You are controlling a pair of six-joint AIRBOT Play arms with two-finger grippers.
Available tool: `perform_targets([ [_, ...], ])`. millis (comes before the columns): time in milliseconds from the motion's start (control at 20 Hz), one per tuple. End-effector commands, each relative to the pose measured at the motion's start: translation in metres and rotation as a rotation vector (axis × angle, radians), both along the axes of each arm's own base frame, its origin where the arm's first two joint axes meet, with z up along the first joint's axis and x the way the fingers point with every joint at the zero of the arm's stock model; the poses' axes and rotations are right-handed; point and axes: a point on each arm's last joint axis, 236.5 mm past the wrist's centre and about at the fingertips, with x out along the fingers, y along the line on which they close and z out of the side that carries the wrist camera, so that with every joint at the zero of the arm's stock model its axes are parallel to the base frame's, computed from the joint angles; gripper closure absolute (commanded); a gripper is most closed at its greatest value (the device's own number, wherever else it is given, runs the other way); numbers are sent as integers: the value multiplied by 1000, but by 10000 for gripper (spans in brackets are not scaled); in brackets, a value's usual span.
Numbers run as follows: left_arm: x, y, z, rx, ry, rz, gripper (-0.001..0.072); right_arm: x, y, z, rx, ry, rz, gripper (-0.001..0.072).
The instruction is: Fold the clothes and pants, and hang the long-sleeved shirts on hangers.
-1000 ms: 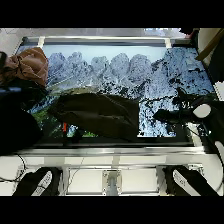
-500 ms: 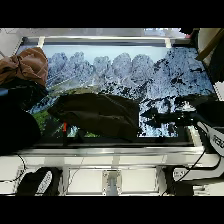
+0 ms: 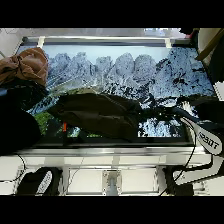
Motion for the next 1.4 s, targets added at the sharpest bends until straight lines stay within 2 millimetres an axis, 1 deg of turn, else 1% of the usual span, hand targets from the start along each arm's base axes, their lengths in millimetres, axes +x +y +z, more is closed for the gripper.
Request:
perform_targets([
  [0, 0, -1, 0, -5, 0, 0, 185, -13, 29, -8, -46, 5, 66, 23],
  [100, 0, -1, 0, -4, 0, 0, 186, -21, 43, -10, -55, 13, 87, 102],
  [150, 0, -1, 0, -4, 0, 0, 186, -24, 48, -10, -58, 11, 98, 160],
  [200, 0, -1, 0, -5, 0, 0, 186, -26, 51, -11, -62, 8, 106, 248],
  [250, 0, -1, 0, -5, 0, 0, 185, -26, 53, -10, -59, 8, 105, 357],
  [350, 0, -1, 0, -4, 0, 0, 185, -19, 54, -5, -30, 11, 68, 692],
  [400, 0, -1, 0, -4, 0, 0, 185, -10, 51, 3, -15, -4, 48, 697],
  [450, 0, -1, 0, -4, 0, 0, 185, 1, 46, 15, -6, -38, 43, 697],
  [500, 0, -1, 0, -4, -1, 0, 185, 15, 38, 31, 3, -81, 31, 697],
  [600, 0, -1, 0, -4, -1, 0, 186, 49, 5, 77, 1, -204, -6, 697],
  [650, 0, -1, 0, -4, 0, 0, 186, 65, -21, 106, -9, -264, -45, 698],
  [700, 0, -1, 0, -4, 0, 0, 185, 78, -53, 134, -36, -314, -97, 698],
  [750, 0, -1, 0, -4, 0, 0, 186, 85, -86, 159, -71, -350, -147, 698],
  [800, 0, -1, 0, -4, 0, 0, 185, 87, -125, 183, -125, -383, -204, 698],
  [850, 0, -1, 0, -4, -1, 0, 185, 84, -164, 204, -186, -405, -259, 698],
  [900, 0, -1, 0, -4, -1, 0, 186, 76, -207, 224, -268, -421, -324, 698],
  [950, 0, -1, 0, -4, -1, 0, 185, 64, -248, 239, -348, -420, -394, 698],
  [1000, 0, -1, 0, -4, -1, 0, 185, 47, -293, 255, -435, -416, -480, 698],
  [1050, 0, -1, 0, -5, -1, 0, 186, 29, -330, 268, -497, -411, -560, 698],
  [1150, 0, -1, 0, -5, -1, 0, 186, -16, -402, 293, -570, -383, -743, 699],
  [1250, 0, -1, 0, -5, -1, 0, 185, -67, -460, 302, -619, -329, -923, 699],
  [1300, 0, -1, 0, -5, -1, 0, 186, -96, -488, 304, -639, -301, -1031, 699],
  [1350, 0, -1, 0, -5, 0, 0, 185, -127, -511, 302, -653, -264, -1128, 699],
])
